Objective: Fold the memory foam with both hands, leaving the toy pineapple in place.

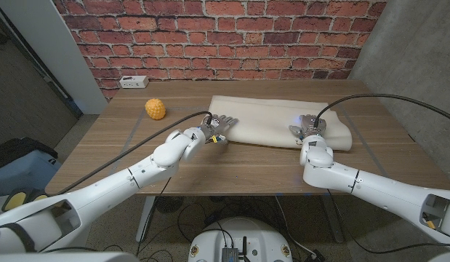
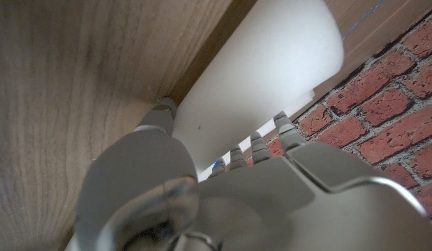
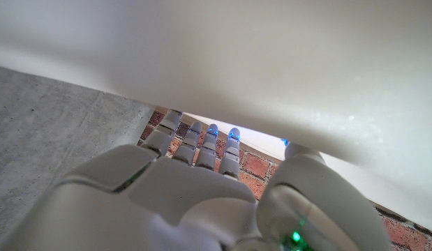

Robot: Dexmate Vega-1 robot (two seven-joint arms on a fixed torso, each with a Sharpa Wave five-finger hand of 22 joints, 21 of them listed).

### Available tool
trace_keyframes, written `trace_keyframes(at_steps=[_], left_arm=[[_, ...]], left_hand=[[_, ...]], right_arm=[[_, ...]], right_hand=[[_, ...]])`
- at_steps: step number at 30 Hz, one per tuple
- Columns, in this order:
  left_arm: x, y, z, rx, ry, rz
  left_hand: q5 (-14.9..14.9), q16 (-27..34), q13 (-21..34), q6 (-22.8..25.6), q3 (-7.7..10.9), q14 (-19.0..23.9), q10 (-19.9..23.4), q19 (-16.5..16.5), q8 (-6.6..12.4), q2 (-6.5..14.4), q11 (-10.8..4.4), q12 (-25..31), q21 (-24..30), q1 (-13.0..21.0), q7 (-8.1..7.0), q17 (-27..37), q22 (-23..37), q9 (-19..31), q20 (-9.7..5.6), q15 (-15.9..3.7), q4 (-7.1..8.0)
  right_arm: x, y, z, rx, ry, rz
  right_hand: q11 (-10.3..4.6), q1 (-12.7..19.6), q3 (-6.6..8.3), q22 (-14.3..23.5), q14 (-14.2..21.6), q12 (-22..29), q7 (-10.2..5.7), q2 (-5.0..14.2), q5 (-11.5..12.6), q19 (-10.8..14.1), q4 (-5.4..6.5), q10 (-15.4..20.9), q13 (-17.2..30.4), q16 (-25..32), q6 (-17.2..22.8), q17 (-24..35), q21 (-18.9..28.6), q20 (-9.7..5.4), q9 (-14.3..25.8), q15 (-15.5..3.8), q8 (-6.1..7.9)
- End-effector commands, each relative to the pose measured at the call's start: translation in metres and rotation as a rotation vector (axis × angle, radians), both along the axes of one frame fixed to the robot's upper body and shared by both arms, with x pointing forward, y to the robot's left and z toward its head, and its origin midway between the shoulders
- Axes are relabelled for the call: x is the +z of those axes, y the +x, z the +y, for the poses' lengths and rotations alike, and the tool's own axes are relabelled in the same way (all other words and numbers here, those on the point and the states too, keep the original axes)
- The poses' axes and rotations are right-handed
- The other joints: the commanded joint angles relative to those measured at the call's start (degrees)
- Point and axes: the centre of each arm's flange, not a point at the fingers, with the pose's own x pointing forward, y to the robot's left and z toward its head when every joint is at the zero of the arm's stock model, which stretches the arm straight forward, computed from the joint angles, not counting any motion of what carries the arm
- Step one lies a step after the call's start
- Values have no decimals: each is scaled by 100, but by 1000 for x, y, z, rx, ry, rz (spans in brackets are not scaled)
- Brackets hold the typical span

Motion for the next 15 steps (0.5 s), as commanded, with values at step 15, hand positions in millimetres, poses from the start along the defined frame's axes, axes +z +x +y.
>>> trace_keyframes(at_steps=[15], left_arm=[[11, 5, -9, -114, 110, -491]], left_hand=[[-376, 306, 23, 4623, 2094, 3335, 3628, 1662, 807, 527, -608, 667, 1076, 1882, -24, 58, 211, 62, -875, -946, 589]], right_arm=[[-5, 11, -3, 14, 26, 14]], right_hand=[[-2, 43, -31, 22, 52, 5, 10, 10, 32, 61, 25, 52, 9, -21, 54, 15, -40, 2, 18, -146, 56]])
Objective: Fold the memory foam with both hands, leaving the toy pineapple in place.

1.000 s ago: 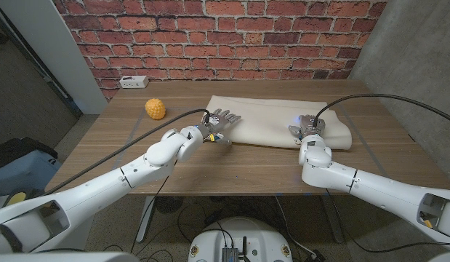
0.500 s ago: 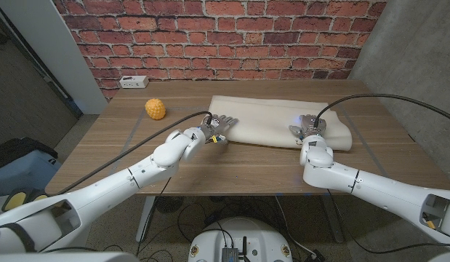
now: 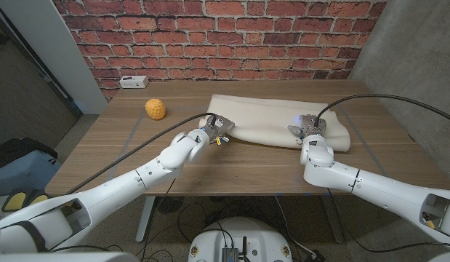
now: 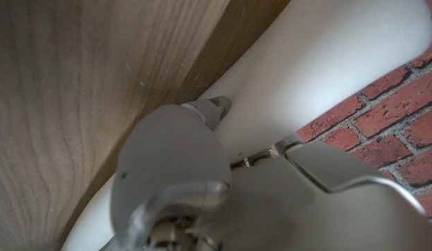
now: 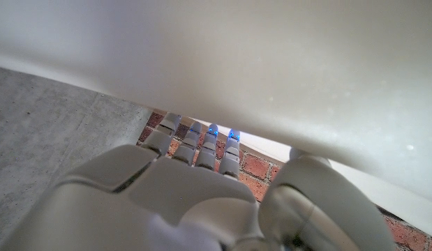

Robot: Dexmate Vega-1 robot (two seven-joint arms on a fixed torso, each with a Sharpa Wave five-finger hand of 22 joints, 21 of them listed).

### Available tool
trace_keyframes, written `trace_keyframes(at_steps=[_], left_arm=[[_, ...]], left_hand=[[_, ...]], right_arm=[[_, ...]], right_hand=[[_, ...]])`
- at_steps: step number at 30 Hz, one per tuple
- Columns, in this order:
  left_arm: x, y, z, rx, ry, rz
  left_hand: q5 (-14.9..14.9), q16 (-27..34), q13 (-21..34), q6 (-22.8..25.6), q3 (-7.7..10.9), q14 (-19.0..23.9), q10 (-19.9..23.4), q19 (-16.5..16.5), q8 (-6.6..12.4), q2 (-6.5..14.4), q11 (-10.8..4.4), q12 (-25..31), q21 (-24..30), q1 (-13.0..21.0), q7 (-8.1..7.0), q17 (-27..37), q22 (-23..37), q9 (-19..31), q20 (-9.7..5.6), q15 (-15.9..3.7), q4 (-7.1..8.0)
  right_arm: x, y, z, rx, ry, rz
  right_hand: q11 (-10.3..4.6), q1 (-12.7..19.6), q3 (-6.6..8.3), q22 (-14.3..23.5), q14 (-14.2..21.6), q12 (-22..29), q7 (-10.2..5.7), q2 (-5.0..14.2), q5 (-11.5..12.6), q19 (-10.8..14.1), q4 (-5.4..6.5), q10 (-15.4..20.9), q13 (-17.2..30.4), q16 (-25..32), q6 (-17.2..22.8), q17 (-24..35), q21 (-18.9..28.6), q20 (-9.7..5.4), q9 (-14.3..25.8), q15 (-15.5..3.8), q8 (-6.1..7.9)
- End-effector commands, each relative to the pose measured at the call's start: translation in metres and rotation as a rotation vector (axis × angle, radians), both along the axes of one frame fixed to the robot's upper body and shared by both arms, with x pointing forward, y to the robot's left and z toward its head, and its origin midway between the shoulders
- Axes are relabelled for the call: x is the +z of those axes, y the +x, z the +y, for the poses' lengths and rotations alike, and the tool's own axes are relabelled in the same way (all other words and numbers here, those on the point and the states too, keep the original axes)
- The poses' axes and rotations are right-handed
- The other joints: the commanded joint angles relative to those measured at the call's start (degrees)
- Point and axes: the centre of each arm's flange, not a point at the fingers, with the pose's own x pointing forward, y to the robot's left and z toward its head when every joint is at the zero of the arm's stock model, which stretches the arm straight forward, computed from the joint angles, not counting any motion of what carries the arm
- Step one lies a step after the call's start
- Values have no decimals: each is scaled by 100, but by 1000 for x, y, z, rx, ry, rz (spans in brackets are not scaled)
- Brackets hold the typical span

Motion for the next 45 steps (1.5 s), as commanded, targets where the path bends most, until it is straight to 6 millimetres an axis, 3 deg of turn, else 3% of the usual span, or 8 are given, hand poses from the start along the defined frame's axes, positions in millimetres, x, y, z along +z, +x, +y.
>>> trace_keyframes(at_steps=[1, 9, 22, 45], left_arm=[[17, -10, -5, -98, 127, -386], [39, -11, -15, -173, 250, -539], [74, -12, -52, -332, 374, -666], [105, -9, -111, -563, 453, -813]], left_hand=[[-31, 14, 40, 726, 115, 277, 333, 180, 74, -4, -118, 51, 150, 72, -117, 7, 27, 58, -133, -387, 31], [-50, -25, 46, 801, 130, 365, 405, 216, 25, -40, -242, 24, 217, 21, -258, 0, 23, 57, -276, -507, 51], [-61, -73, 50, 858, 121, 409, 439, 236, -25, -54, -270, -15, 274, -60, -348, -3, 15, 58, -364, -607, 91], [-57, -153, 54, 863, 103, 435, 445, 285, -131, -72, -313, -94, 361, -178, -421, -8, -6, 61, -544, -669, 123]], right_arm=[[-5, 7, 0, 11, 14, 12], [-8, 13, 0, 19, 24, 9], [-11, 16, -4, 31, 34, -6], [-17, 23, -8, 76, 35, -9]], right_hand=[[-4, 45, -6, 23, 53, 5, 8, 14, 33, 62, 2, 54, 9, -22, 58, 12, -8, 1, 18, -144, 32], [4, 50, -8, 24, 62, 8, 10, 32, 37, 68, 8, 68, 9, -21, 86, 15, -10, 3, 19, -144, 41], [-2, 62, -19, 24, 66, 3, 7, 36, 41, 68, 7, 68, 9, -27, 97, 14, -18, 7, 19, -139, 41], [4, 97, -34, 24, 58, -2, 6, 44, 48, 65, -2, 75, 10, -44, 105, 12, -32, 10, 18, -138, 37]])
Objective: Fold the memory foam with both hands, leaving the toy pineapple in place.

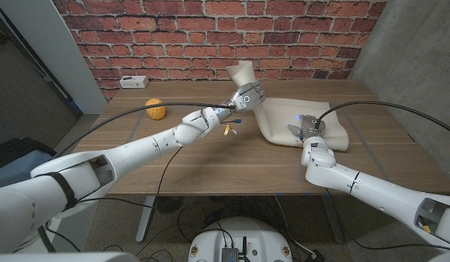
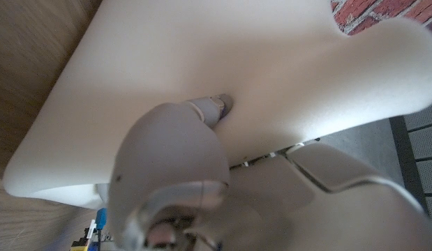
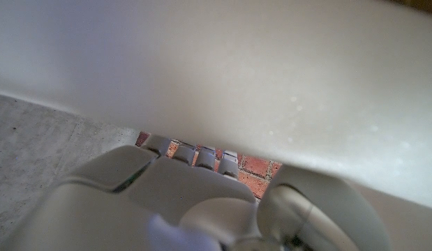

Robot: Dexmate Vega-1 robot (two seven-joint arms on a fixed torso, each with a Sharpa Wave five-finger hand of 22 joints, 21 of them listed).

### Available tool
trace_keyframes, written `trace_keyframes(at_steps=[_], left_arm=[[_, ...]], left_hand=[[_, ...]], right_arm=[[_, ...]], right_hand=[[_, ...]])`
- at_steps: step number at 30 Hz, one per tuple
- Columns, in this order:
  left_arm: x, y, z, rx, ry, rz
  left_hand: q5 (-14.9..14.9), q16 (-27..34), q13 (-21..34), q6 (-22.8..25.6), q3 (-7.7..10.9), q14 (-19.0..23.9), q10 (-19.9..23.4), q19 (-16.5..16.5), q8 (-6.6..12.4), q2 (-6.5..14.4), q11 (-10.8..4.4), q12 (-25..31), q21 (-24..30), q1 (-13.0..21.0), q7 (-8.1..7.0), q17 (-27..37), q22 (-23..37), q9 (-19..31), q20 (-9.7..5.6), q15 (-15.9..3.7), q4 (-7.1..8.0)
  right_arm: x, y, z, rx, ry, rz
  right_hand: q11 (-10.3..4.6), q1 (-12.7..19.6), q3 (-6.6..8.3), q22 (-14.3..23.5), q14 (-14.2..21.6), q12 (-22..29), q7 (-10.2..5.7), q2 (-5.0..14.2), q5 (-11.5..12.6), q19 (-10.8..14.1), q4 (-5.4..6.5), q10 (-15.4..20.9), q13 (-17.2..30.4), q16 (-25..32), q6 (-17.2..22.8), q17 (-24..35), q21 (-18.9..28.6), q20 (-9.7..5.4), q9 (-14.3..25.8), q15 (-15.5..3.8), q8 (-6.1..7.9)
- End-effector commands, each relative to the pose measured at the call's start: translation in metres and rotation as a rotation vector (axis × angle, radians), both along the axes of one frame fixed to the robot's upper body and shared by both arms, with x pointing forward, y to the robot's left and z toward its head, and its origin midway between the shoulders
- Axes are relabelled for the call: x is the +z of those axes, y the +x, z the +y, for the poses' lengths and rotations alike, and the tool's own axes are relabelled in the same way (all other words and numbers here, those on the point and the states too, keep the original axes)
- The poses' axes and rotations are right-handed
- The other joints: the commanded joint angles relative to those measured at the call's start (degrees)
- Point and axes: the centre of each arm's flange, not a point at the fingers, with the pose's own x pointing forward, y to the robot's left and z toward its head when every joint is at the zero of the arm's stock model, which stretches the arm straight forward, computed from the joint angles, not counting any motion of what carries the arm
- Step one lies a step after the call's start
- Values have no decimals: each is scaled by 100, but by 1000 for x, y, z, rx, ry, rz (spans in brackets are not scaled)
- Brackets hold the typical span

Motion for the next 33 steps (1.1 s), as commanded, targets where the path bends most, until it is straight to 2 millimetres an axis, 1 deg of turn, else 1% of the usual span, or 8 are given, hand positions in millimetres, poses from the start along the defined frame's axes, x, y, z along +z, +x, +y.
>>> trace_keyframes(at_steps=[1, 4, 8, 16, 25, 33], left_arm=[[15, 3, -30, -115, 57, -51], [18, 4, -36, -151, 62, -63], [21, 5, -43, -183, 57, -89], [22, 8, -58, -240, 65, -98], [26, 15, -79, -313, 54, -89], [22, 19, -91, -375, 31, -42]], left_hand=[[-23, -23, 17, -1, 2, 54, 21, 34, -32, 21, -32, -46, 67, -73, -13, -5, 15, 6, -214, -652, 35], [-21, -41, 18, -1, -1, 42, -4, 30, -50, 17, -33, -69, 75, -87, -12, -5, 10, 7, -288, -659, 31], [-20, -50, 18, 0, -2, 43, -6, 29, -64, 15, -42, -81, 84, -97, -19, -5, 6, 7, -307, -659, 27], [-16, -65, 20, -28, -2, 47, 12, 29, -104, 15, -41, -96, 103, -112, -54, -5, 0, 8, -323, -659, 15], [-14, -78, 21, -3, -3, 56, 18, 30, -124, 16, -51, -117, 124, -129, -33, -3, -7, 9, -332, -660, 5], [-14, -90, 22, -17, -5, 57, 9, 31, -155, 14, -44, -140, 140, -146, -52, -3, -12, 10, -335, -654, -3]], right_arm=[[-3, 5, -2, 27, 2, 5], [-3, 6, -2, 29, 0, 4], [-2, 6, -3, 32, 0, 1], [0, 8, -3, 38, -1, 0], [-2, 7, -5, 34, 5, 4], [-4, 6, -8, 26, 13, 5]], right_hand=[[3, 68, -36, 26, 58, -2, -7, 12, 49, 45, -4, 34, 10, -1, 72, 12, 5, -14, 16, -138, 15], [15, 71, -40, 26, 58, -5, -4, 12, 50, 45, -4, 30, 10, -3, 72, 13, 3, -18, 16, -138, 14], [4, 74, -45, 27, 59, -6, -5, 10, 50, 47, -4, 29, 10, -4, 72, 13, 2, -16, 16, -139, 13], [8, 75, -55, 27, 57, -8, -1, 9, 51, 39, -2, 29, 10, -8, 72, 14, -5, -12, 16, -138, 11], [-2, 84, -64, 27, 54, -7, -1, 10, 53, 42, -2, 36, 11, -13, 73, 14, -7, -6, 16, -141, 9], [3, 88, -71, 27, 56, -11, 0, 12, 54, 43, -1, 31, 11, -14, 68, 15, -9, -11, 16, -134, 6]])
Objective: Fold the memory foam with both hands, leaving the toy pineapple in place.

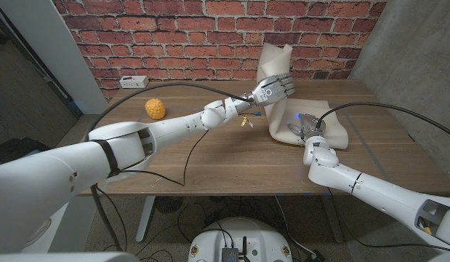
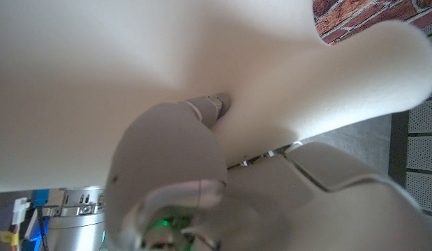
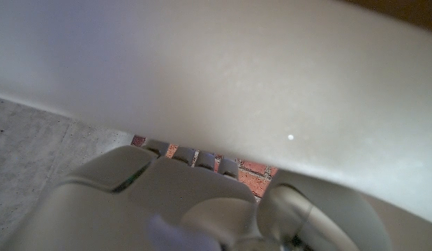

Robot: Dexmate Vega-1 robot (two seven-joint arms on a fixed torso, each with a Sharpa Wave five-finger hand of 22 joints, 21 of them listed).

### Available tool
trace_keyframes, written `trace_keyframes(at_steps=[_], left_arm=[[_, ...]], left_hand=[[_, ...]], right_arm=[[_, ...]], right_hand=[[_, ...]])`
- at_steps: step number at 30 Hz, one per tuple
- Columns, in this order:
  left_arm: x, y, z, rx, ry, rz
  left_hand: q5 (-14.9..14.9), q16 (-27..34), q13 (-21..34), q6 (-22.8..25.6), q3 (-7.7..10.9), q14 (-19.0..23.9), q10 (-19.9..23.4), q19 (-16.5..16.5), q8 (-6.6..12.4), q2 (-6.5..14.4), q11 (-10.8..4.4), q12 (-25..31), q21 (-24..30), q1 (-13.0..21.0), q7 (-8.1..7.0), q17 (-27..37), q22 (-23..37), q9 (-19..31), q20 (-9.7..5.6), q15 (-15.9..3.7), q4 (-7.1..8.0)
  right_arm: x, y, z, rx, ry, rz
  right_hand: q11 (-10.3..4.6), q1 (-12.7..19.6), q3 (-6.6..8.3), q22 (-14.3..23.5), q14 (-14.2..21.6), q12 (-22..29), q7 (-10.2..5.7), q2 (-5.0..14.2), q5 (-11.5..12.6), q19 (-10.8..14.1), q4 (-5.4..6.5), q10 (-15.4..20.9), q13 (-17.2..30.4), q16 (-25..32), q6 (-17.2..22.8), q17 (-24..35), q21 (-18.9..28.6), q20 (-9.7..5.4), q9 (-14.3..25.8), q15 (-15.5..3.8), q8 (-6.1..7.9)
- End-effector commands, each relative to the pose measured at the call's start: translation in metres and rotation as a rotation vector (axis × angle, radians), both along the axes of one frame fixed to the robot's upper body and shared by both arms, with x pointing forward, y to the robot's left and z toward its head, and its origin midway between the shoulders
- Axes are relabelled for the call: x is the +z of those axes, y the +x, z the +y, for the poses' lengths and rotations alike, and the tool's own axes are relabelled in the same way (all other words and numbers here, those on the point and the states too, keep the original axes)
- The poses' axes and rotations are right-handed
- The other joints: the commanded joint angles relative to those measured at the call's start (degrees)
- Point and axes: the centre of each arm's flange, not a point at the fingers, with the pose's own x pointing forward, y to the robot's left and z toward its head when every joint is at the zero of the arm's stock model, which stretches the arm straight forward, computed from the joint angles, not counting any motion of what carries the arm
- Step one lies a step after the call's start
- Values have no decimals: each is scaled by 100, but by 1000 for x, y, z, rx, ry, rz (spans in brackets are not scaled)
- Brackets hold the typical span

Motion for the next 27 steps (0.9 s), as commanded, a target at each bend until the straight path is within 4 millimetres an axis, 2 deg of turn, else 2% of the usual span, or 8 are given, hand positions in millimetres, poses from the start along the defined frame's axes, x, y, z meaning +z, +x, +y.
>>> trace_keyframes(at_steps=[1, 19, 27], left_arm=[[-4, 16, -32, -47, 22, 51], [-23, 25, -56, -117, -90, 392], [-26, 29, -66, -170, -168, 671]], left_hand=[[-14, -5, 22, 5, -5, 56, 4, 34, -32, 7, -49, -11, 35, -67, -24, -4, 16, 11, -336, -657, -1], [-14, -71, 25, -182, -17, -37, -124, 1, -206, 8, -61, -145, 90, -153, -36, 0, -9, 18, -312, -603, -13], [-10, -77, 27, -291, -24, -46, -174, -11, -290, 14, 5, -201, 115, -199, 3, 4, -21, 23, -269, -572, -5]], right_arm=[[-2, -1, -3, -5, 9, 4], [-3, 0, -4, -1, 16, 9], [-2, 0, -5, 0, 20, 6]], right_hand=[[4, 64, -23, 26, 54, -12, 2, -13, 54, 46, 0, 30, 11, -16, 67, 16, 18, -9, 18, -134, 5], [24, 76, -43, 26, 48, -17, 0, -20, 57, 45, -1, 25, 11, -25, 70, 15, 13, -10, 18, -129, 4], [12, 77, -53, 27, 49, -17, 0, -19, 57, 53, 3, 27, 11, -25, 66, 17, 13, -7, 18, -129, 2]])
